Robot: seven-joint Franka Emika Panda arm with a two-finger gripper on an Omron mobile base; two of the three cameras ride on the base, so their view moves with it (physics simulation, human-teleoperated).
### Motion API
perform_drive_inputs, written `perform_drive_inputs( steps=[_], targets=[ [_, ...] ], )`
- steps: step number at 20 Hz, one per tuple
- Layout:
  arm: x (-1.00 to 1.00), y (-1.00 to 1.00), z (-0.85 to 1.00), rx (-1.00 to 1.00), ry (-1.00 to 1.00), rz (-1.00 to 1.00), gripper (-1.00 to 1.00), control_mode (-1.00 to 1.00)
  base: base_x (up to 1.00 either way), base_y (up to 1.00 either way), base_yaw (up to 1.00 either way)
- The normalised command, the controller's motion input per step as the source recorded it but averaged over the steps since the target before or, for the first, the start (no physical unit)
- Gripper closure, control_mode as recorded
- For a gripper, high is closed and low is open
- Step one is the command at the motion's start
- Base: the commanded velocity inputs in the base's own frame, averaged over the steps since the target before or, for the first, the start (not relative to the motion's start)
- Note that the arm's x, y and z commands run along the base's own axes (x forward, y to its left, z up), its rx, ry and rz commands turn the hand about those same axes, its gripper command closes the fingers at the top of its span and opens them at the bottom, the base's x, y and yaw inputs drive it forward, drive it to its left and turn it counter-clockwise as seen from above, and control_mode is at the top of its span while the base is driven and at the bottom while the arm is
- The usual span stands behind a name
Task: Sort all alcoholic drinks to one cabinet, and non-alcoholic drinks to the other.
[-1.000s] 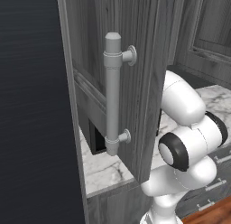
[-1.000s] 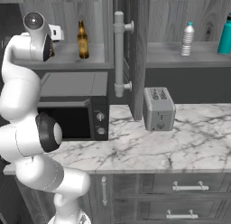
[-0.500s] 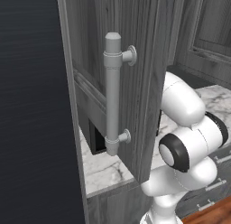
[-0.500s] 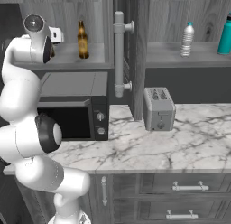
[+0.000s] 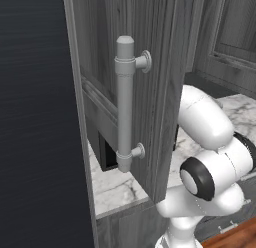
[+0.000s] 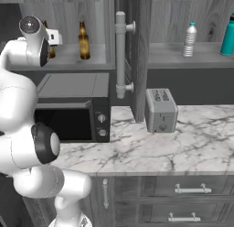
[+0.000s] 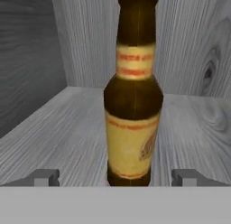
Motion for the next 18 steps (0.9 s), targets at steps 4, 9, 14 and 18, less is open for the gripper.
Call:
perform_drive_inputs(
  steps=[4,9,14,18],
  targets=[
    [-0.51,-0.06,0.01,0.0,0.0,0.0,-1.0,-1.0,0.0,0.0,0.0],
    [-0.49,-0.11,0.05,0.0,0.0,0.0,-1.0,-1.0,0.0,0.0,0.0],
    [-0.48,-0.23,0.15,0.0,0.0,0.0,-1.0,-1.0,0.0,0.0,0.0],
    [-0.45,-0.25,0.2,0.0,0.0,0.0,-1.0,-1.0,0.0,0.0,0.0]
  ],
)
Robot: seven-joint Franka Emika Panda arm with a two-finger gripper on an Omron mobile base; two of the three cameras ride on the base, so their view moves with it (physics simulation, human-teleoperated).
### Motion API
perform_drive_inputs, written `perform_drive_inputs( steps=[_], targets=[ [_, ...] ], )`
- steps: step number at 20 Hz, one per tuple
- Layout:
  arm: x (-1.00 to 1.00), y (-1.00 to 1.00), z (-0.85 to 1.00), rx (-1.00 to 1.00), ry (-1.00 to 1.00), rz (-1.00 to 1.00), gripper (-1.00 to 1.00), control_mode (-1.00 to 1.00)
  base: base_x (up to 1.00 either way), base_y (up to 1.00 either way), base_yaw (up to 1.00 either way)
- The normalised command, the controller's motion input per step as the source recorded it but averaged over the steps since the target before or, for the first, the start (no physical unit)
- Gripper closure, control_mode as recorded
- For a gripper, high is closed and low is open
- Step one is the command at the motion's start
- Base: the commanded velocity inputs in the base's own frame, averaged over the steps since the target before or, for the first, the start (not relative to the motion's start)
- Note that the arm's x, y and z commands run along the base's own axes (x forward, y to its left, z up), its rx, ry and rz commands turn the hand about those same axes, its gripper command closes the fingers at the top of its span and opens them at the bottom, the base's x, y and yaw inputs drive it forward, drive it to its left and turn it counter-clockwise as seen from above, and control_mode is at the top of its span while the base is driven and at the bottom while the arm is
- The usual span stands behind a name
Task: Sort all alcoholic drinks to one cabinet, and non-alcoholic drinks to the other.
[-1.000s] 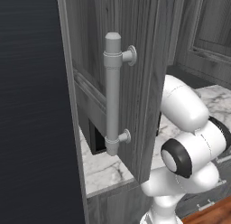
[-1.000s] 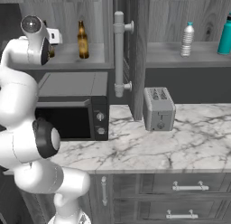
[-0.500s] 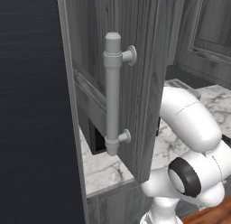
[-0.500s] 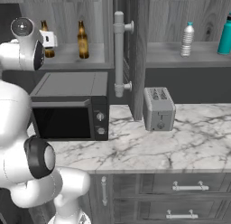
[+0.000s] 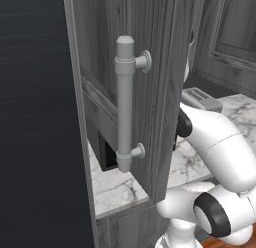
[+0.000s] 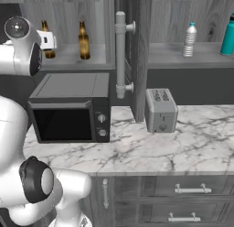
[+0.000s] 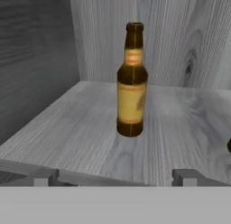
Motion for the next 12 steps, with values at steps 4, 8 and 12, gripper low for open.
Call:
perform_drive_inputs(
  steps=[4,8,12],
  targets=[
    [-0.46,-0.25,0.22,0.0,0.0,0.0,-1.0,-1.0,0.0,0.0,0.0],
    [-0.51,-0.25,0.23,0.0,0.0,0.0,-1.0,-1.0,0.0,0.0,0.0],
    [-0.53,-0.24,0.17,0.0,-0.01,0.0,-1.0,-1.0,0.0,0.0,0.0]
  ],
)
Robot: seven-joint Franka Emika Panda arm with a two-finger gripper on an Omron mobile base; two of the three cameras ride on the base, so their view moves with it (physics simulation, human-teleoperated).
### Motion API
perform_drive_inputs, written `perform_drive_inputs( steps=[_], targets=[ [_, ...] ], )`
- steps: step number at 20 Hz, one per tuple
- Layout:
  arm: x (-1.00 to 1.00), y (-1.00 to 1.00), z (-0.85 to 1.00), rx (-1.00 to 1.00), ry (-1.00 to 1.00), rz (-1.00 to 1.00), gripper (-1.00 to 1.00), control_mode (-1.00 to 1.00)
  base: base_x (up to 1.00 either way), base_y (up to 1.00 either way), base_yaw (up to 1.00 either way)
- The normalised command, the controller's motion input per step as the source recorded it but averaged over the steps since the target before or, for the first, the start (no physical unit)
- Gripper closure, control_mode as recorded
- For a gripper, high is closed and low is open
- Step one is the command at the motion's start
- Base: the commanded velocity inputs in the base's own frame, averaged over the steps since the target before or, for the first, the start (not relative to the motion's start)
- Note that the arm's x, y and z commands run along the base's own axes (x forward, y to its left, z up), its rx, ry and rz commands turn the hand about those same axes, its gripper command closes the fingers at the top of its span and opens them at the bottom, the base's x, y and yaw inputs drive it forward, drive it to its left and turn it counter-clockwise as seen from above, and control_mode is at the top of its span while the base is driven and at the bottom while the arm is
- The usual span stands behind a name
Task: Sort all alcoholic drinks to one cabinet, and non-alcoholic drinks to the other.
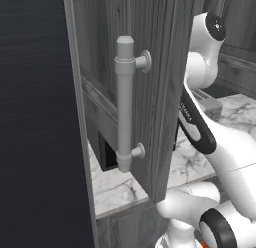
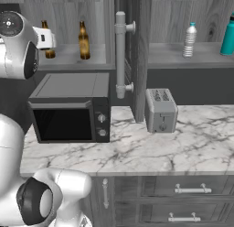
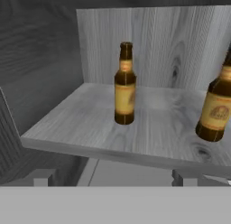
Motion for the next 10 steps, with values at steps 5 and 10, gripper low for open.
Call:
perform_drive_inputs(
  steps=[5,10],
  targets=[
    [-0.56,-0.26,0.17,-0.01,-0.03,0.0,-1.0,-1.0,0.0,0.0,0.0],
    [-0.52,-0.26,0.12,-0.01,-0.02,0.0,-1.0,-1.0,0.0,0.0,0.0]
  ],
)
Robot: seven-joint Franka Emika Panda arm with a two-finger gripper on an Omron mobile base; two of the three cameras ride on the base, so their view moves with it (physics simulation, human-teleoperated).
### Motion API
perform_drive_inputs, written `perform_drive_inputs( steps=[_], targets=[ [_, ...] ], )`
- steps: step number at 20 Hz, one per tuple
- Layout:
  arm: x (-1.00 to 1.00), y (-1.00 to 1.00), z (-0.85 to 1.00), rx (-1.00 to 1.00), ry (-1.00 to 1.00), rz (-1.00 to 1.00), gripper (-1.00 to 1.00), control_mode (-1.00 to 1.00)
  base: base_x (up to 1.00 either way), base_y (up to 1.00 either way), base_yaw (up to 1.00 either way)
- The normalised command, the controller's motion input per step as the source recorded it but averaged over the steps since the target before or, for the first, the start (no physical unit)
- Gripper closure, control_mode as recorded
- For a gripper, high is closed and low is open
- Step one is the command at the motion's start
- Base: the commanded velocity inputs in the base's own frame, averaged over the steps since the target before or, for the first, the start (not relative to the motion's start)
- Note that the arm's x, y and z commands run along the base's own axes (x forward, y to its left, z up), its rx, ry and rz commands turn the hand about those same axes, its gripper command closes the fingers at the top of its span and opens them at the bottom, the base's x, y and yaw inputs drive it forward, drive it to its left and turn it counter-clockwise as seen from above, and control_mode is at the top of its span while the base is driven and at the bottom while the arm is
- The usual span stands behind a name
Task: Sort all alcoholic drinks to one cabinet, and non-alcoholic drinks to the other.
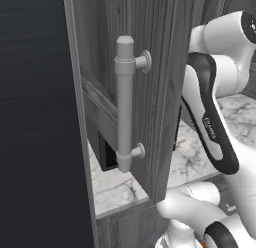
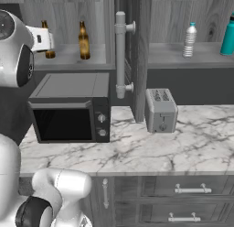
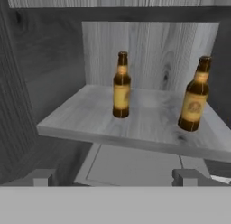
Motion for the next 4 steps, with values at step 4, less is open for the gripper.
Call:
perform_drive_inputs(
  steps=[4],
  targets=[
    [-0.47,-0.24,0.06,-0.01,-0.01,0.0,-1.0,-1.0,0.0,0.0,0.0]
  ],
)
